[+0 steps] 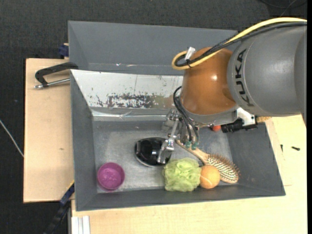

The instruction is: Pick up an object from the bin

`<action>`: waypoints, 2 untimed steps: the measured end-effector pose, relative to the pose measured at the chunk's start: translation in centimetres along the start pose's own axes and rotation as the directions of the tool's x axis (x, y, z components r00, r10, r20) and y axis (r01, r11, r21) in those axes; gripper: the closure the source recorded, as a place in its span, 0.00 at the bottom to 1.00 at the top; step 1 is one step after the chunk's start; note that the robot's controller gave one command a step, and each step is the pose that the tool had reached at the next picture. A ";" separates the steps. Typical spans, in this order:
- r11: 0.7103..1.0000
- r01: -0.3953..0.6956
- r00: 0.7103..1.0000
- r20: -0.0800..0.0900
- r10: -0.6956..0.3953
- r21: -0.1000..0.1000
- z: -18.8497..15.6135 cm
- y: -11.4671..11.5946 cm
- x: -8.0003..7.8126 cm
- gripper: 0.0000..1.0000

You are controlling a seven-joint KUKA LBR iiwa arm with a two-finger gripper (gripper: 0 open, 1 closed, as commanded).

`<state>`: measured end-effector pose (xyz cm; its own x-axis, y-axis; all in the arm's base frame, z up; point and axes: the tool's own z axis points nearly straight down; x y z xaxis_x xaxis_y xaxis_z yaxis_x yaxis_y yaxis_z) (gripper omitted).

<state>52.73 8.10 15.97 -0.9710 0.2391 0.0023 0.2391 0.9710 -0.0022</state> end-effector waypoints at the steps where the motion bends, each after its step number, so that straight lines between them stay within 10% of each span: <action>1: 0.990 -0.142 0.990 0.002 0.142 -0.004 1.5 1.0 -0.8 0.00; 2: 0.973 -0.229 0.973 -0.006 0.229 -0.011 8.0 0.7 0.8 0.00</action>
Offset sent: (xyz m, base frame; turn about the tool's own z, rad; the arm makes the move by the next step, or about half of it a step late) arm -0.0103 0.0015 -0.0897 0.2392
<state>52.07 8.92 7.93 -0.8905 0.4550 0.0074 0.4550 0.8904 0.0080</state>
